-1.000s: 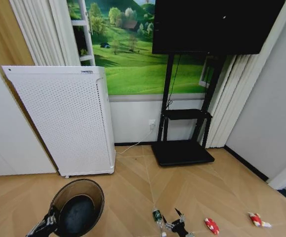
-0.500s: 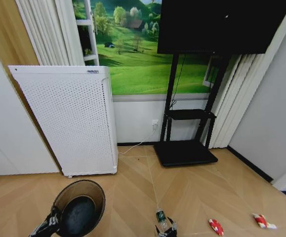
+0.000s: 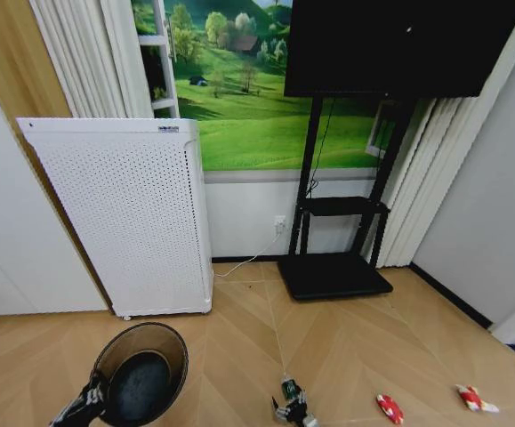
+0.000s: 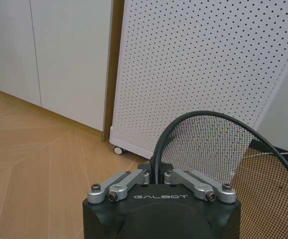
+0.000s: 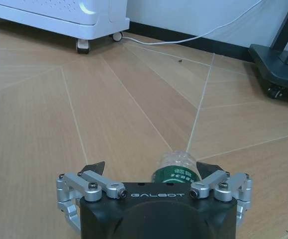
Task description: Pick up the trash bin and place the garbage on the floor into it.
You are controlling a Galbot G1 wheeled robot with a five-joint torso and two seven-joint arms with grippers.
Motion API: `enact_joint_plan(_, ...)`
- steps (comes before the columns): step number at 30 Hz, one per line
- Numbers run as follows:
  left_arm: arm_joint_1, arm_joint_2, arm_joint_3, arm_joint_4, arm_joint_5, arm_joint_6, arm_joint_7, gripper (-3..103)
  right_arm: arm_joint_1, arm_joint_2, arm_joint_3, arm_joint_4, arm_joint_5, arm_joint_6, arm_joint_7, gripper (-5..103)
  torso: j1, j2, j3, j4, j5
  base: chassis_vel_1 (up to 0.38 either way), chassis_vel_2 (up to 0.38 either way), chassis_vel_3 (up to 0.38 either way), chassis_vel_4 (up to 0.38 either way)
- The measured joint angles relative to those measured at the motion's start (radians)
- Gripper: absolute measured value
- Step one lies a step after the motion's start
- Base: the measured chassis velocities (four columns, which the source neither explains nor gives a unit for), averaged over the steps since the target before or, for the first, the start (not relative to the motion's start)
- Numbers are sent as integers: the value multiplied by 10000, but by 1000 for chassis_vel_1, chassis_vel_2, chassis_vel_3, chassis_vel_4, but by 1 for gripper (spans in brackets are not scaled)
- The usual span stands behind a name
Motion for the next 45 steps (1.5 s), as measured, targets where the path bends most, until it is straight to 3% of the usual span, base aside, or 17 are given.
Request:
enact_joint_plan(17, -12, -15, 52, -167, -25, 19, -34, 7, 177, -35, 523, -747, -441, 72, -68, 100, -1, 0, -1, -2, 0, 0, 0, 0, 0)
enact_joint_plan(18, -11, -15, 52, -198, -74, 18, -36, 7, 169, -35, 581, -788, -499, 129, -148, 90, -1, 0, -1, -2, 0, 0, 0, 0, 0)
enact_joint_plan(21, -15, -7, 49, -256, -301, 26, -89, 7, 149, -39, 625, -818, -550, 171, -232, 85, -1, 0, -1, -1, 0, 0, 0, 0, 0)
enact_joint_plan(27, -111, 43, -61, -293, -624, 41, -187, 7, 1, -73, 783, -827, -784, 284, -481, 57, -2, 0, -1, -2, 0, 0, 0, 0, 0)
enact_joint_plan(33, -203, 72, -106, -253, -713, 38, -230, 7, 190, -48, 1359, -1364, -1395, 975, -1031, 36, -3, 1, -2, -1, -1, 0, 0, 0, 0)
enact_joint_plan(36, -335, 133, -136, -13, -526, -58, -183, 7, 197, -163, 1278, -1243, -685, 1052, -1240, 30, -2, 0, 0, -2, 1, 0, 0, 0, 0)
enact_joint_plan(38, -514, 253, -124, 284, -377, -112, -157, 7, 195, -401, 983, -510, 354, 941, -1368, 24, -2, 0, -1, -1, 3, 0, 0, 0, 0)
enact_joint_plan(43, -904, 404, 63, 710, -128, -96, -165, 7, 296, -949, 570, 1060, 1519, 510, -1433, 22, -2, 0, -1, 3, 6, 0, 0, 0, 0)
enact_joint_plan(45, -1496, 529, 415, 1152, -179, 9, -294, 7, 304, -1731, 423, 2454, 2246, 143, -1412, 22, -1, 0, 0, 0, 0, 0, 0, 0, 0)
